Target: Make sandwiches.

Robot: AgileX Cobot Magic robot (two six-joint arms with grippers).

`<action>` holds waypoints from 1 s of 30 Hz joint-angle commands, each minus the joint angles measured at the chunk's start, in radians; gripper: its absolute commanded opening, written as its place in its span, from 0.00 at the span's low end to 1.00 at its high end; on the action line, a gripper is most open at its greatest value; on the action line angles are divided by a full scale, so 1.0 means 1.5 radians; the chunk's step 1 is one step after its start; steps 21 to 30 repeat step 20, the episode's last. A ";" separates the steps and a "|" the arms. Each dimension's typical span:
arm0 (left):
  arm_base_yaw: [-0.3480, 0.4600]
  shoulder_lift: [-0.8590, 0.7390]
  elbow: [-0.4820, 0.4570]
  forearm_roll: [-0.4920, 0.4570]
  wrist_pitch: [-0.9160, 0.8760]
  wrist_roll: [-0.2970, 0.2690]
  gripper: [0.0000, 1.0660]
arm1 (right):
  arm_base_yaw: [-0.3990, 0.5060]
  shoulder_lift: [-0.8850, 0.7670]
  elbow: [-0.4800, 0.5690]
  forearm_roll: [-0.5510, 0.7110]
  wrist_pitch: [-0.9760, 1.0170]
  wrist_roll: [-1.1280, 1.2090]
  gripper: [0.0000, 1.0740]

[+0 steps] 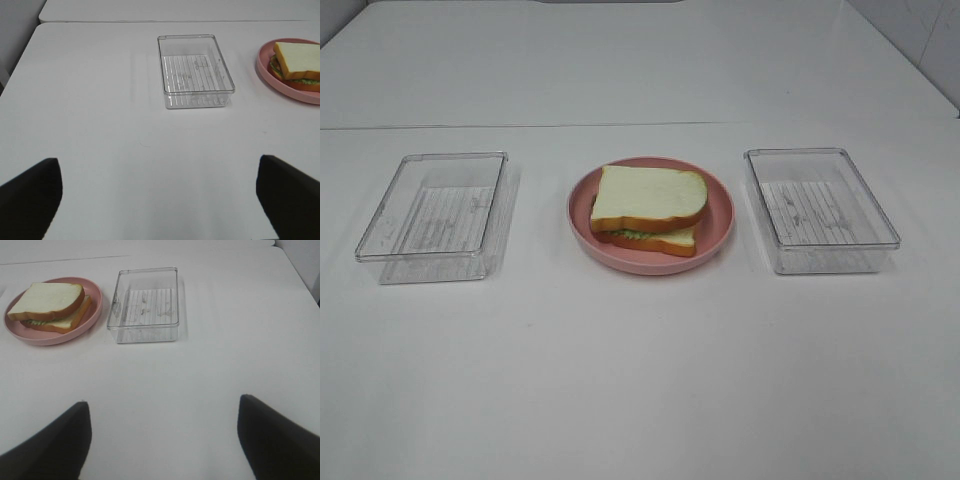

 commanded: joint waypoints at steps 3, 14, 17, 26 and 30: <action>-0.003 -0.013 0.004 -0.007 -0.002 0.001 0.92 | -0.001 -0.016 0.001 0.001 0.003 0.000 0.71; -0.003 -0.013 0.004 -0.007 -0.002 0.001 0.92 | -0.001 -0.016 0.001 0.001 0.003 0.000 0.71; -0.003 -0.013 0.004 -0.007 -0.002 0.001 0.92 | -0.001 -0.016 0.001 0.001 0.003 0.000 0.71; -0.003 -0.013 0.004 -0.007 -0.002 0.001 0.92 | -0.001 -0.016 0.001 0.001 0.003 0.000 0.71; -0.003 -0.013 0.004 -0.007 -0.002 0.001 0.92 | -0.001 -0.016 0.001 0.001 0.003 0.000 0.71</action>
